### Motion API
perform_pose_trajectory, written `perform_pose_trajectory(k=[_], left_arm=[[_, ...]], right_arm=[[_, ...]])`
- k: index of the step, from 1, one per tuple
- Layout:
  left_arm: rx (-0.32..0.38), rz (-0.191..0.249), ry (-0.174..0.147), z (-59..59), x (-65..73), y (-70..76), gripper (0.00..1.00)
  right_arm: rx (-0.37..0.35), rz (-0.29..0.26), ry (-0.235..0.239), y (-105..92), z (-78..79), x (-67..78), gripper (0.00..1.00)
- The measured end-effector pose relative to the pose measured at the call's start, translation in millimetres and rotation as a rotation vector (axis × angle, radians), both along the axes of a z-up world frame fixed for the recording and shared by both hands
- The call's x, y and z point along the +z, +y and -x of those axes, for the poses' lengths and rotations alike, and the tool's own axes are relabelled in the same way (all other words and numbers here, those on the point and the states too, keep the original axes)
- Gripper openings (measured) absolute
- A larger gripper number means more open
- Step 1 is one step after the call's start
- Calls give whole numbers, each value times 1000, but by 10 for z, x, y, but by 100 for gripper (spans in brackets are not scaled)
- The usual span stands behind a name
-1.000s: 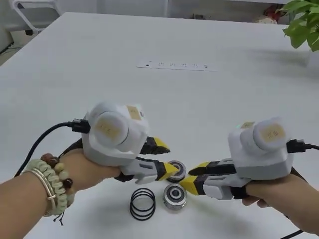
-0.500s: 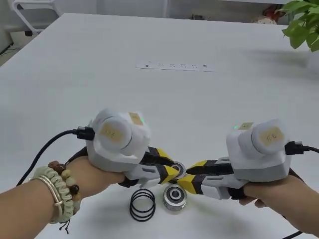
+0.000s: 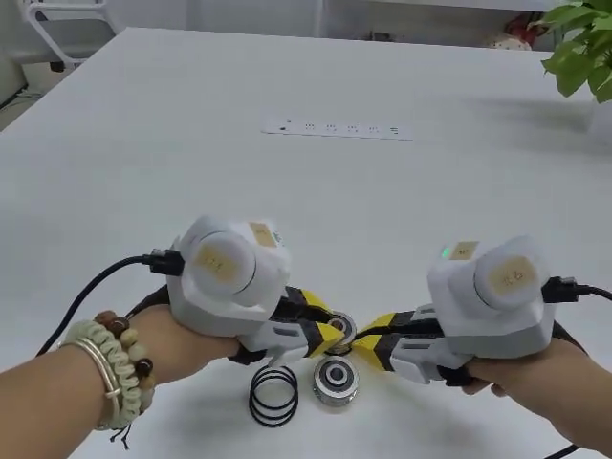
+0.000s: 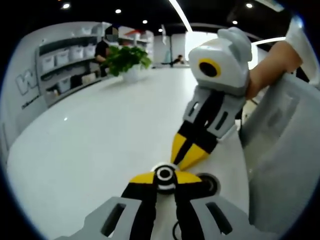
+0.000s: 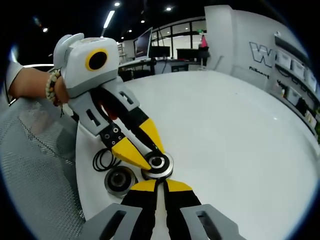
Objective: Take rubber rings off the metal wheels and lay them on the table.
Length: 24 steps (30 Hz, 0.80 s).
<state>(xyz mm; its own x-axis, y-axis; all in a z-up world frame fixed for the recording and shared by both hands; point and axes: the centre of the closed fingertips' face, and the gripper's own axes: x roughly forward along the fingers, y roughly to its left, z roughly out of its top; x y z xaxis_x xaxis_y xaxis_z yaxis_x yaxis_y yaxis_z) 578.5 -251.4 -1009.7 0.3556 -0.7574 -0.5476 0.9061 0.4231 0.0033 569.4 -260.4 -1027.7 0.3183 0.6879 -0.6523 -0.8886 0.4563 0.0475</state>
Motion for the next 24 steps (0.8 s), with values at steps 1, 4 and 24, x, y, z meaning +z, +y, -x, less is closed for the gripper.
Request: perform_pose_trajectory(k=[1, 4, 24], left_arm=[[-1, -1, -1, -2, -3, -1, 14], [-1, -1, -3, 3, 8, -1, 14], [3, -10, -18, 6, 19, 12, 14]], right_arm=[[3, 7, -5, -2, 0, -2, 1], [-6, 5, 2, -7, -8, -5, 1], [-228, -169, 235, -72, -75, 48, 0]])
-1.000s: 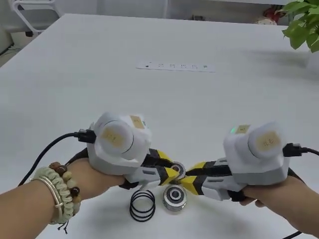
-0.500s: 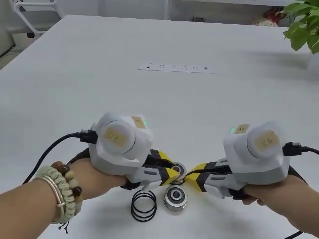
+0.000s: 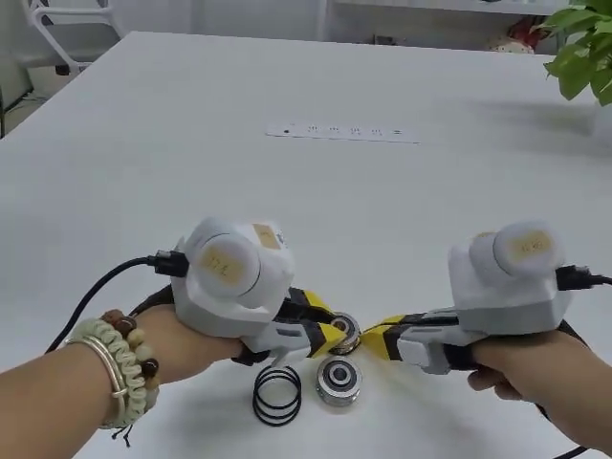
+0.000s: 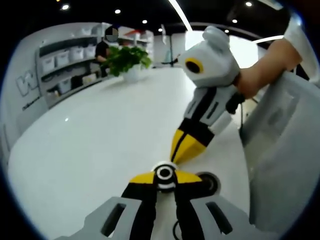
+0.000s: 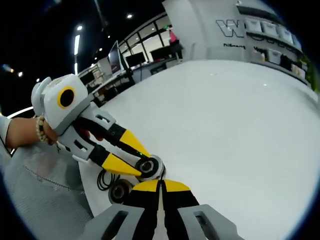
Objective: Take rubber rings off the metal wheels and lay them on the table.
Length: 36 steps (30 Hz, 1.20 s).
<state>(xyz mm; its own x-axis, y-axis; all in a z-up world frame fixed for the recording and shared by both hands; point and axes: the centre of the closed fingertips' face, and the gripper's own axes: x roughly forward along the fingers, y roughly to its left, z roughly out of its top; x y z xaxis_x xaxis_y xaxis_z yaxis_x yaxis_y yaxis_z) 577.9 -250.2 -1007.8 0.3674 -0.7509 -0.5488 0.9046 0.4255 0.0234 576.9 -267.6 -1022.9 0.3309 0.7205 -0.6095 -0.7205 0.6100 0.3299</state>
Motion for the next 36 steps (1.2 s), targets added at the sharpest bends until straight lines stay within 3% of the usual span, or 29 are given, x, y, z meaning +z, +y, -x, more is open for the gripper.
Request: perform_pose_trajectory(k=[1, 2, 3, 4, 18, 36], left_arm=[[0, 1, 2, 1, 0, 1, 14], [2, 2, 3, 1, 2, 3, 14], [4, 3, 3, 0, 3, 4, 14], [5, 4, 3, 0, 4, 3, 14], [2, 0, -18, 7, 5, -5, 13], [3, 9, -19, 3, 5, 1, 13]], right_arm=[[-46, -31, -10, -3, -63, 48, 0], [-43, -61, 9, 12, -53, 82, 0], [-89, -108, 70, 20, -48, 112, 0], [-115, -107, 100, -2, -48, 85, 0], [-84, -80, 72, 88, -10, 128, 0], [-93, -115, 97, 159, 5, 180, 0]])
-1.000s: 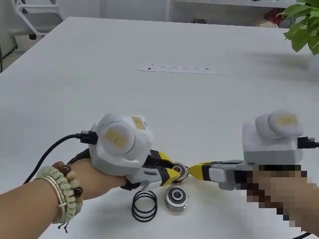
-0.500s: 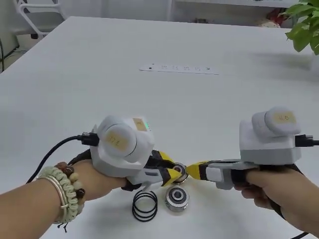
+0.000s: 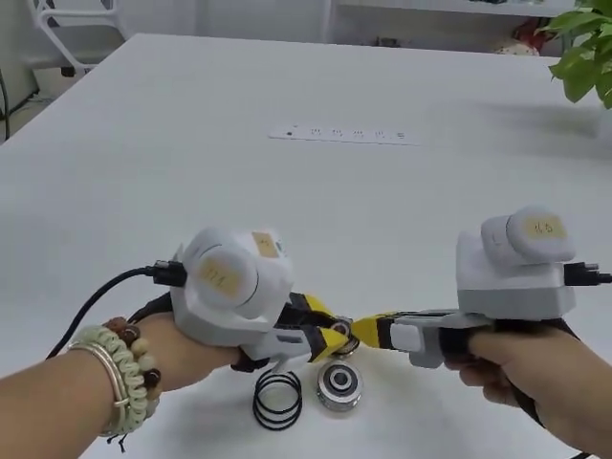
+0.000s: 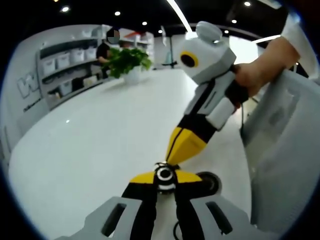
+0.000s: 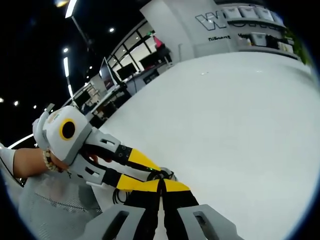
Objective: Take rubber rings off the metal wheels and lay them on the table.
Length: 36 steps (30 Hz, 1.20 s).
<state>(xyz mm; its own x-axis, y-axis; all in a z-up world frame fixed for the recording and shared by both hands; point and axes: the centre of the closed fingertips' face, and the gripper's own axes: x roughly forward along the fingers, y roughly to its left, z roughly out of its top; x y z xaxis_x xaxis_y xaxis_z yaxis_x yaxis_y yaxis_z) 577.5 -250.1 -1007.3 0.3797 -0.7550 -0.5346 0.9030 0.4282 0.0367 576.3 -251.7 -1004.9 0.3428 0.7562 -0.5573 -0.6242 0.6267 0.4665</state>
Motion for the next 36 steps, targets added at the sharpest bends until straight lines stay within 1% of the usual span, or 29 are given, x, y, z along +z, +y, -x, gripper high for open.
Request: perform_pose_trajectory(k=[4, 11, 12, 13, 14, 15, 16, 17, 18, 22, 24, 27, 29, 30, 31, 36], left_arm=[[0, 1, -1, 0, -1, -2, 13], [0, 3, -1, 0, -5, -3, 14], [0, 4, -1, -1, -5, -3, 14], [0, 4, -2, -1, -5, -2, 14], [0, 5, -1, -1, -5, -2, 14], [0, 6, -2, -1, -5, -2, 14], [2, 8, 0, -1, -5, -1, 14], [2, 9, 0, -1, -5, -1, 14], [3, 10, 0, -3, -5, -1, 14], [10, 13, 3, -6, -4, -6, 14], [14, 17, 5, -6, -3, -9, 14], [20, 25, 11, -8, -2, -11, 14], [26, 29, 20, -12, -1, -10, 14], [37, 37, 36, -14, 2, -10, 14], [39, 38, 38, -14, 2, -10, 14], [37, 33, 37, -13, -3, -10, 14]], right_arm=[[9, -3, -9, 26, 7, 16, 0], [20, -38, -12, 80, 25, 74, 0], [26, -44, -5, 91, 42, 81, 0], [29, -43, -10, 95, 45, 85, 0], [50, -51, -16, 111, 68, 94, 0], [37, -123, -31, 176, 43, 198, 0], [26, -78, 1, 112, 48, 152, 0], [33, -61, -33, 96, 18, 147, 0], [34, -50, -44, 87, 16, 129, 0], [12, -64, -22, 45, -4, 102, 0], [5, -58, -19, 19, -5, 83, 0], [1, -22, -14, -36, 2, 6, 0], [1, -14, -8, -47, 19, -17, 0], [1, -12, -5, -51, 25, -25, 0], [3, -8, -5, -52, 28, -37, 0], [7, -2, -13, -59, 24, -35, 0]])
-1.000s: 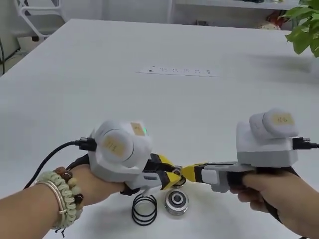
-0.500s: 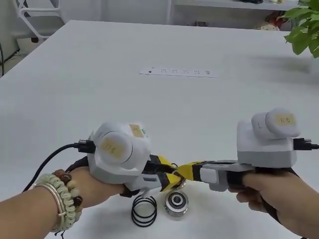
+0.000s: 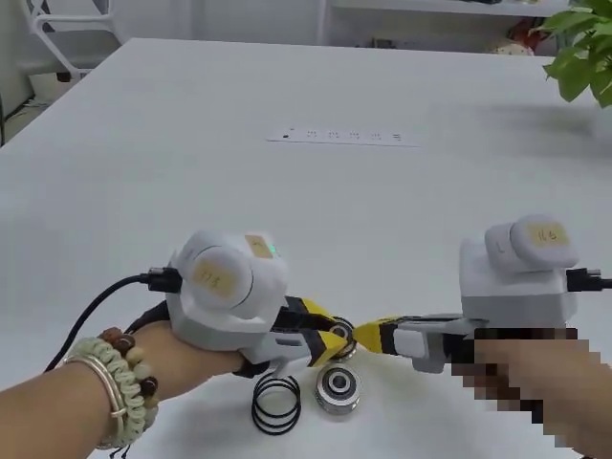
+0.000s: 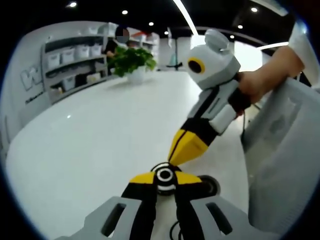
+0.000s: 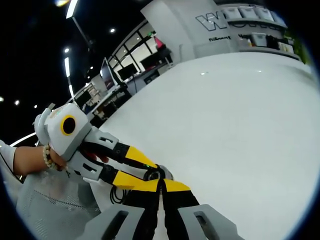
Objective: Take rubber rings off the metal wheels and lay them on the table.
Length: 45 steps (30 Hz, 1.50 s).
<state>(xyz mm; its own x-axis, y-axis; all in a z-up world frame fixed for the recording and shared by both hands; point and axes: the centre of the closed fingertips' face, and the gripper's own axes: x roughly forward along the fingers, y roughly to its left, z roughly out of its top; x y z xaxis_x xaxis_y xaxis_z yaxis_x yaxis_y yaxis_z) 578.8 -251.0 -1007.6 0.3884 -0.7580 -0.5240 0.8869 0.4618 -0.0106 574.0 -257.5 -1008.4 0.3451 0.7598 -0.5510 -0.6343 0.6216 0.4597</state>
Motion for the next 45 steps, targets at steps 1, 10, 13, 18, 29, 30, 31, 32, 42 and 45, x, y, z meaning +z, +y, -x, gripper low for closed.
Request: perform_pose_trajectory(k=[1, 10, 13, 18, 29, 30, 31, 32, 42, 45], left_arm=[[2, -1, 3, 0, 1, 0, 14], [-11, -34, 13, 30, 2, 18, 14], [-13, -43, 13, 34, 3, 31, 14], [-15, -49, 11, 51, 36, 36, 15], [16, 0, -10, 26, 248, 22, 19], [18, 5, -11, 23, 273, 24, 20], [21, 10, -12, 19, 294, 27, 20], [28, 23, -14, 9, 335, 31, 20], [54, 78, -55, -55, 665, 108, 28], [39, 80, -57, -20, 720, 121, 31]], right_arm=[[0, 0, 0, 0, 1, 0, 0], [0, -2, -6, -4, -2, 22, 0], [-6, -11, -6, -7, -12, 45, 0], [-2, -12, -9, -10, -17, 53, 0], [13, -19, -23, 19, -8, 135, 0], [15, -18, -27, 28, 0, 159, 0], [19, -16, -34, 33, 4, 172, 0], [27, -10, -46, 41, 12, 190, 0], [53, 9, -82, 61, 36, 235, 0], [59, 7, -94, 68, 40, 266, 0]])
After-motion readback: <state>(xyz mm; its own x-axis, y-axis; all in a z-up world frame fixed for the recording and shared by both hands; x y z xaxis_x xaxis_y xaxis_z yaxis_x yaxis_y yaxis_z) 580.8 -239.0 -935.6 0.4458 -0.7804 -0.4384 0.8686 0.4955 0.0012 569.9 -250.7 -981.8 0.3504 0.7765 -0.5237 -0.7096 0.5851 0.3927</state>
